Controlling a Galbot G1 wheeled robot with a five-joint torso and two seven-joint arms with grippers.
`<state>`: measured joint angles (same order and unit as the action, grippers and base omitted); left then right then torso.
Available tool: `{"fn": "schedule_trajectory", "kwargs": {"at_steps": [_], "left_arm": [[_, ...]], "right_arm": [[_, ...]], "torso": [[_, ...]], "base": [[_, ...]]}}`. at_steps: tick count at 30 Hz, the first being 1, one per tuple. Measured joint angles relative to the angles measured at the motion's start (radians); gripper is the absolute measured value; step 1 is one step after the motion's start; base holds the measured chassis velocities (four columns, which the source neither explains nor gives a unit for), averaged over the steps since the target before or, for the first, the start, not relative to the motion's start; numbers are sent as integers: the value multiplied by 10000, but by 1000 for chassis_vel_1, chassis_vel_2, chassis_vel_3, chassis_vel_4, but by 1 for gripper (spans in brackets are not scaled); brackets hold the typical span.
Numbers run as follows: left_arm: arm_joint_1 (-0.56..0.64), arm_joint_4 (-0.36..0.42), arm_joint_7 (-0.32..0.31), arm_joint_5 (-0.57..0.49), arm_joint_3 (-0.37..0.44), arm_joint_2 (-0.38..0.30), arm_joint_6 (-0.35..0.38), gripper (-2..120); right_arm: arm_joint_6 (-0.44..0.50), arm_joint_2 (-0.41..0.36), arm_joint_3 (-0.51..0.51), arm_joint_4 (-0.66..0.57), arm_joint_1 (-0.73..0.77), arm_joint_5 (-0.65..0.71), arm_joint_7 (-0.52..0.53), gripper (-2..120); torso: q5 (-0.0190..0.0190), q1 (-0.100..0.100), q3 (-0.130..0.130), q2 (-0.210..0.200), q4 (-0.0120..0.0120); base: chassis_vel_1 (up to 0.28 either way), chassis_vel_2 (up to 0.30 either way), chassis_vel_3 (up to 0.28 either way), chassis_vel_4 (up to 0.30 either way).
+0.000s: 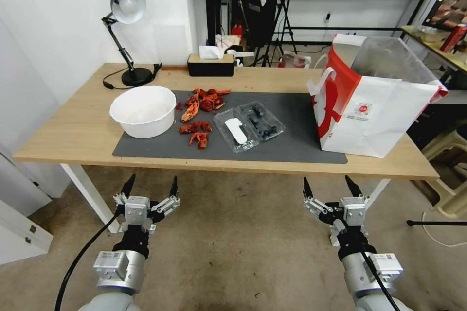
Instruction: Close the takeout container lid, then place the container into the takeout bag.
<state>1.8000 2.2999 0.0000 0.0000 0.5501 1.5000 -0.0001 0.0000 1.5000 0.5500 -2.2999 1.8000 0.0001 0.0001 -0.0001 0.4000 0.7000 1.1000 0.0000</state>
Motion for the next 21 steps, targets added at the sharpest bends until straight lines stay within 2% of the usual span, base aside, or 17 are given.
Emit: {"fn": "schedule_trajectory", "kwargs": {"at_steps": [21], "left_arm": [[0,15,-25,-38,-8,-9,29,100]], "right_arm": [[-7,-4,0,-2,0,0,0,100]], "torso": [[1,0,0,0,0]], "base": [[0,0,0,0]]}}
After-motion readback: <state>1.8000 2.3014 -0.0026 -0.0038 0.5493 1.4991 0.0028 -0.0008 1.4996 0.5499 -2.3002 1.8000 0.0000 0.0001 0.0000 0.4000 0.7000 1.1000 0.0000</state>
